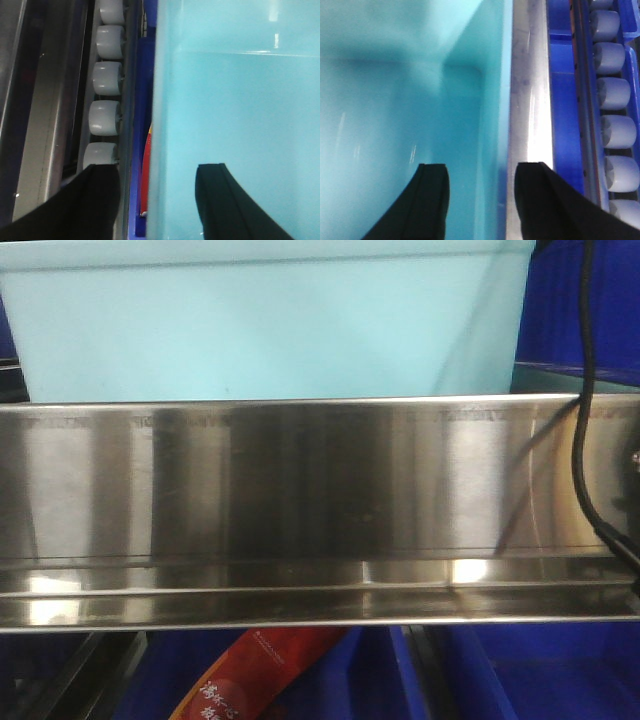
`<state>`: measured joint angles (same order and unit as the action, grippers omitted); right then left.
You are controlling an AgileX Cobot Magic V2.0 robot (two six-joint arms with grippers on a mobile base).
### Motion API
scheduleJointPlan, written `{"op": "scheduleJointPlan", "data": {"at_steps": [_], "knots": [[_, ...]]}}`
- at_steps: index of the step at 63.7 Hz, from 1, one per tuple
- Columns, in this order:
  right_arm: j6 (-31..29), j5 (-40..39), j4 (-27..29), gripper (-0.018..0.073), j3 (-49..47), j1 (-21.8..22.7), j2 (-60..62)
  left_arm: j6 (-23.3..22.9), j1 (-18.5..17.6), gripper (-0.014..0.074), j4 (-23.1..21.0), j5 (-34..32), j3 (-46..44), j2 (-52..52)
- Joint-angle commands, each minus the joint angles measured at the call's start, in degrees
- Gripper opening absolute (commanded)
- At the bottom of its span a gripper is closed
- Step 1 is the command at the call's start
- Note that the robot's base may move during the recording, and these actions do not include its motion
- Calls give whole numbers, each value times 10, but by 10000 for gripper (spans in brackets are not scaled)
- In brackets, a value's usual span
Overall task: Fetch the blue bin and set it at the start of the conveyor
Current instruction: 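Close both grippers on opposite rims of the light-blue bin, then lift the light-blue bin with both grippers and pull it off the shelf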
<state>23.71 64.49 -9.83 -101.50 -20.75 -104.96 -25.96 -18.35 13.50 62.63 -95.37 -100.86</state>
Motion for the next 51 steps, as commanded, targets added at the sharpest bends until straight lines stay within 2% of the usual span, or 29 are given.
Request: {"op": "scheduleJointPlan", "data": {"at_steps": [1, 6, 9, 18, 29, 40, 51], "knots": [[-4, -7, -7, 214, -3, 2, -1, 2, 1, 275, -2, -4, -3, -1], [-4, -7, -7, 197, -3, 2, -1, 1, 1, 251, -2, -4, -3, -1], [-4, -7, -7, 137, -3, 2, -1, 0, 1, 178, -3, -4, -3, -1], [-3, -6, -7, -169, -3, 2, -1, -1, 0, -113, -3, -5, -3, -1], [39, 11, -28, -165, -8, 0, 3, -1, -13, -111, 2, -3, -3, 4], [43, 19, -45, -165, -14, -16, 37, -32, -30, -111, 23, 13, -3, 35], [43, 18, -46, -165, -14, -29, 94, -41, -43, -111, 25, 11, -5, 90]]}}
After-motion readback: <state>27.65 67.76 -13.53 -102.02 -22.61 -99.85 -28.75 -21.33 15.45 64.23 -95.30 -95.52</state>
